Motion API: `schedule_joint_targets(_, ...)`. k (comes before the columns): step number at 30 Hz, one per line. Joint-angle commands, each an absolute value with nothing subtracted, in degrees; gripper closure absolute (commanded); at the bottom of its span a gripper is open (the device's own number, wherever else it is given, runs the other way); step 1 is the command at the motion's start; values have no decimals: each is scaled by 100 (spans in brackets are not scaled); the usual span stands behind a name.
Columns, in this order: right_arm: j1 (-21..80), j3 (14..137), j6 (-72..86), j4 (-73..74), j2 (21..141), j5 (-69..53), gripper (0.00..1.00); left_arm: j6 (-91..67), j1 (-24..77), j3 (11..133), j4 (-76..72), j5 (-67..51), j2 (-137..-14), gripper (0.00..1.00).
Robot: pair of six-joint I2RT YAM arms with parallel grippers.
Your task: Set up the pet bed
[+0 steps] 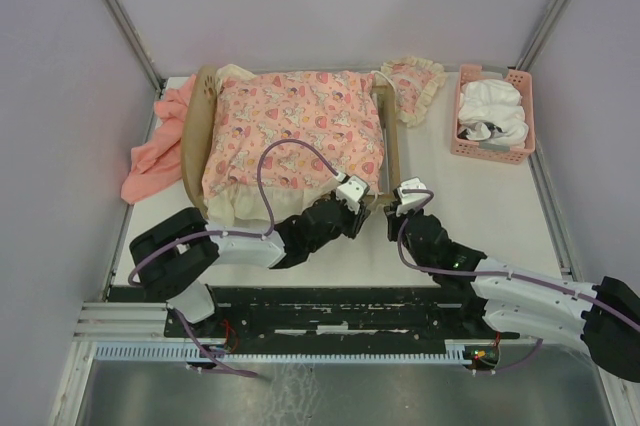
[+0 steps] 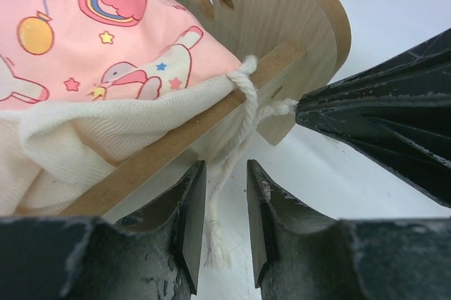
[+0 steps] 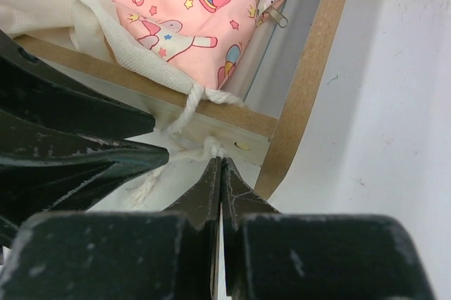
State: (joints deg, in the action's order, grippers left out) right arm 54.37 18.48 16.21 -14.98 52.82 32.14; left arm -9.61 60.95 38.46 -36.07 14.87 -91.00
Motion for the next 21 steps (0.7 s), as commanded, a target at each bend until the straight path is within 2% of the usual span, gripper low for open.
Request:
schedule_joint_targets(1,5429,1785,1418,-1999,5144,3217,98,-633,6151,4100,-4179,1768,-9319,63)
schedule_joint_targets(6,5429,1704,1437,-2078,5142,3159,98,-663,6162,4163,-4300,1811,-9479,63)
schedule_joint_targets(11,5431,1626,1405,-2167,5103,3092,98,-652,6184,4186,-4469,2016,-9575,68)
schedule_joint_targets(13,5431,1581,1335,-2283,5094,2977,98,-654,6191,4208,-4517,2029,-9612,77)
schedule_joint_targets(16,5427,1554,1230,-2465,5156,2889,98,-658,6201,4195,-4565,1780,-9605,96)
schedule_joint_targets(21,5410,1619,709,-2539,4985,2856,98,-790,6202,4025,-4716,1440,-9366,97)
